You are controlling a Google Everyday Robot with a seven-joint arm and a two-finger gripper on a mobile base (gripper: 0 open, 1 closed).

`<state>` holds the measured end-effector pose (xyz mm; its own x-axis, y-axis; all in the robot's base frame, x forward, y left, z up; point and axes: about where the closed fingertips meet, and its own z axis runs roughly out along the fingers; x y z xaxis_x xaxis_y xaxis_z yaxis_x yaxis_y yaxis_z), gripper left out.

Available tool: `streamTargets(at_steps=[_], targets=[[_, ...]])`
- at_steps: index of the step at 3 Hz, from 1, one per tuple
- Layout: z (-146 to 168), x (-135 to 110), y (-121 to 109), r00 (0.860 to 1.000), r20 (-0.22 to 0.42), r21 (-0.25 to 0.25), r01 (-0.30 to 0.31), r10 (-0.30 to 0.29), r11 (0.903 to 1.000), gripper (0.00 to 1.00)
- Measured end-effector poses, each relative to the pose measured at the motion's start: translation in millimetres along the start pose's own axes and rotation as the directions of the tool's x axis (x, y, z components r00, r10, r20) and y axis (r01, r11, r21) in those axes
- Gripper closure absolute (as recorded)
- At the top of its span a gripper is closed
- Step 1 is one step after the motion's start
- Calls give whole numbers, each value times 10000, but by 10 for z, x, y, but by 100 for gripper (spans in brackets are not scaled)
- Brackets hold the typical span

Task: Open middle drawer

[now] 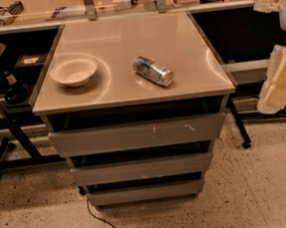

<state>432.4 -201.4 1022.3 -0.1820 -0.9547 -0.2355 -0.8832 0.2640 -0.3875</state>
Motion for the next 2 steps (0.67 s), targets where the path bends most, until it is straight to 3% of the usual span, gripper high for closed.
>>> streamTargets(at_steps=[1, 2], targets=[[0, 0, 0, 10000, 0, 0, 0, 0, 10000, 0], [194, -31, 193, 9994, 179, -283, -284, 289, 9992, 0]])
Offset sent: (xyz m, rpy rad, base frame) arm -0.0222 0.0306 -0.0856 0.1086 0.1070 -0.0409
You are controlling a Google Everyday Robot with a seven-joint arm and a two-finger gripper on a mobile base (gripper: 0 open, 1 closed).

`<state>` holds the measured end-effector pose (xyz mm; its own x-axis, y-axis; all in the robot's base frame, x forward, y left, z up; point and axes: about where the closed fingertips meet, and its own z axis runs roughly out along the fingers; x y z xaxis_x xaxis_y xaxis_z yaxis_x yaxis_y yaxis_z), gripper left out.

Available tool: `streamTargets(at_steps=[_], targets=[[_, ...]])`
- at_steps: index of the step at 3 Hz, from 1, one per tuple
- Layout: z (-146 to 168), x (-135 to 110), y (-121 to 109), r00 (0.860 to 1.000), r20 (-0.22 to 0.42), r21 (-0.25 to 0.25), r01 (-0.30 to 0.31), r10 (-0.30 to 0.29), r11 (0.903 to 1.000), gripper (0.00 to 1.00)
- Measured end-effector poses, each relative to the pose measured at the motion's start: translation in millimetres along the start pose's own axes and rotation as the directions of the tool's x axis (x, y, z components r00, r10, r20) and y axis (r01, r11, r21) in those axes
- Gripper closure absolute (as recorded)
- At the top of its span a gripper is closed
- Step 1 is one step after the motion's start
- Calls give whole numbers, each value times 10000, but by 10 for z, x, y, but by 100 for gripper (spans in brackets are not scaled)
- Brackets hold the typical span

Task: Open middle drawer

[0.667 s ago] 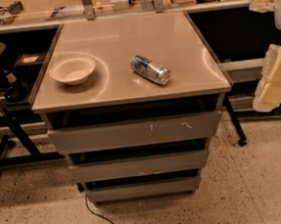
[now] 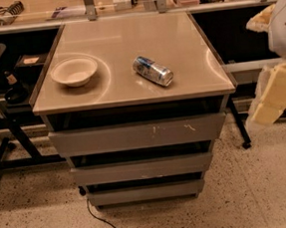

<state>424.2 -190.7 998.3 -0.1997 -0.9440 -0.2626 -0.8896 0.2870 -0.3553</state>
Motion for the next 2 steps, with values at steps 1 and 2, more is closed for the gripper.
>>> streamTargets(at_steps=[1, 2], targets=[[395, -70, 380, 9978, 398, -425, -509, 526, 9978, 0], [950, -54, 898, 9948, 362, -1420, -896, 956, 9858, 0]])
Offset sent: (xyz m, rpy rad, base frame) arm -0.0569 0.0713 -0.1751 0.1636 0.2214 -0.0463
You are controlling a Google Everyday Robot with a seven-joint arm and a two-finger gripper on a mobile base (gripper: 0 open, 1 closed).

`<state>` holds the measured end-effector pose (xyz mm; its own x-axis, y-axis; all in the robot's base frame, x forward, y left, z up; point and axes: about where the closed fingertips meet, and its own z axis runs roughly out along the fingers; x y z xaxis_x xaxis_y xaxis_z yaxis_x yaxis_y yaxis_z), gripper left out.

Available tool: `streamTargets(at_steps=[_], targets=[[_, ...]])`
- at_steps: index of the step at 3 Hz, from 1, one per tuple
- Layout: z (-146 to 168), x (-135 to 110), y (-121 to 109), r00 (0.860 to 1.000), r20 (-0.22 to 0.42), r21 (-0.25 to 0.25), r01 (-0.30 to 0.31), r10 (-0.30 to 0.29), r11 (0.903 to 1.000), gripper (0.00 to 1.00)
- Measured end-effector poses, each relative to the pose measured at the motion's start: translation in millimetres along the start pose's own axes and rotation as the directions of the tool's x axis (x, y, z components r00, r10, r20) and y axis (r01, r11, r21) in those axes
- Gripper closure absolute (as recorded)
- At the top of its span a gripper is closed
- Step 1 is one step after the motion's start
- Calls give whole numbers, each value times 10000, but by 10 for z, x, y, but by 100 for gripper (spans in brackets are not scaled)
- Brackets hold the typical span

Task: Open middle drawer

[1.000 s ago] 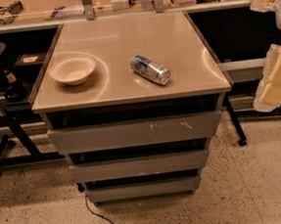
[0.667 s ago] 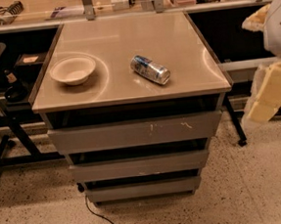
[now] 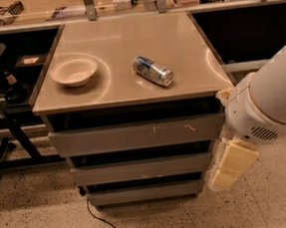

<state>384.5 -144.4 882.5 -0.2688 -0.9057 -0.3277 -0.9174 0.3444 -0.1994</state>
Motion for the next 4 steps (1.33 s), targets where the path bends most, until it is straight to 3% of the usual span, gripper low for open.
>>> streamTargets(at_steps=[1, 2, 3, 4], targets=[[0, 0, 0, 10000, 0, 0, 0, 0, 10000, 0], [313, 4, 225, 9995, 114, -467, -295, 301, 9985, 0], [885, 26, 508, 9960, 239, -975, -834, 861, 9917, 0], [1395, 55, 647, 9891, 403, -1256, -1355, 1415, 9828, 0]])
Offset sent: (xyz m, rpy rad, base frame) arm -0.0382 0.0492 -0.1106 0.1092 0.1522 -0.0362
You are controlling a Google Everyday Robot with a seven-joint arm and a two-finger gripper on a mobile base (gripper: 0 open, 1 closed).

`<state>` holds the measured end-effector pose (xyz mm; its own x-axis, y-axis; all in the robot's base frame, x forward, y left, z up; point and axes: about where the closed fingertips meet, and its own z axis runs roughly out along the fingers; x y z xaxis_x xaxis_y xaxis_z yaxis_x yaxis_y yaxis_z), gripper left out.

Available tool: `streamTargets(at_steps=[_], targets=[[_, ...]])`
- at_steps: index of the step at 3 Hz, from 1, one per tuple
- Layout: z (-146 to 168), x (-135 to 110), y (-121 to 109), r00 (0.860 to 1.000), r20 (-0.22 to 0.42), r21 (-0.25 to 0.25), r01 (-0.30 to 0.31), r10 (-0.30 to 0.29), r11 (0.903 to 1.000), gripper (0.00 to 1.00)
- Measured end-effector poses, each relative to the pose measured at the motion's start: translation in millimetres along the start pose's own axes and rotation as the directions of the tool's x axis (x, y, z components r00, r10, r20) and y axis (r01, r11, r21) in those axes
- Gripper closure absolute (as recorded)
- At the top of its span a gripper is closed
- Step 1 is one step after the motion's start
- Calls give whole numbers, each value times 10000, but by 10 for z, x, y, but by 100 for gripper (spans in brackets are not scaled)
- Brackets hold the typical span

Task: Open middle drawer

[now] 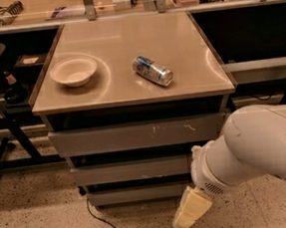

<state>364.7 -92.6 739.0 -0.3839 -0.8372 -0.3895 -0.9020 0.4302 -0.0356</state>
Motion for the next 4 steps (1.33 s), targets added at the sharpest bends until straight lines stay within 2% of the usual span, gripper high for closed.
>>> streamTargets(at_steps=[1, 2, 4], targets=[[0, 0, 0, 10000, 0, 0, 0, 0, 10000, 0], [278, 70, 43, 9998, -146, -47, -138, 137, 9999, 0], [1042, 195, -205, 9953, 23, 157, -972, 971, 9951, 0]])
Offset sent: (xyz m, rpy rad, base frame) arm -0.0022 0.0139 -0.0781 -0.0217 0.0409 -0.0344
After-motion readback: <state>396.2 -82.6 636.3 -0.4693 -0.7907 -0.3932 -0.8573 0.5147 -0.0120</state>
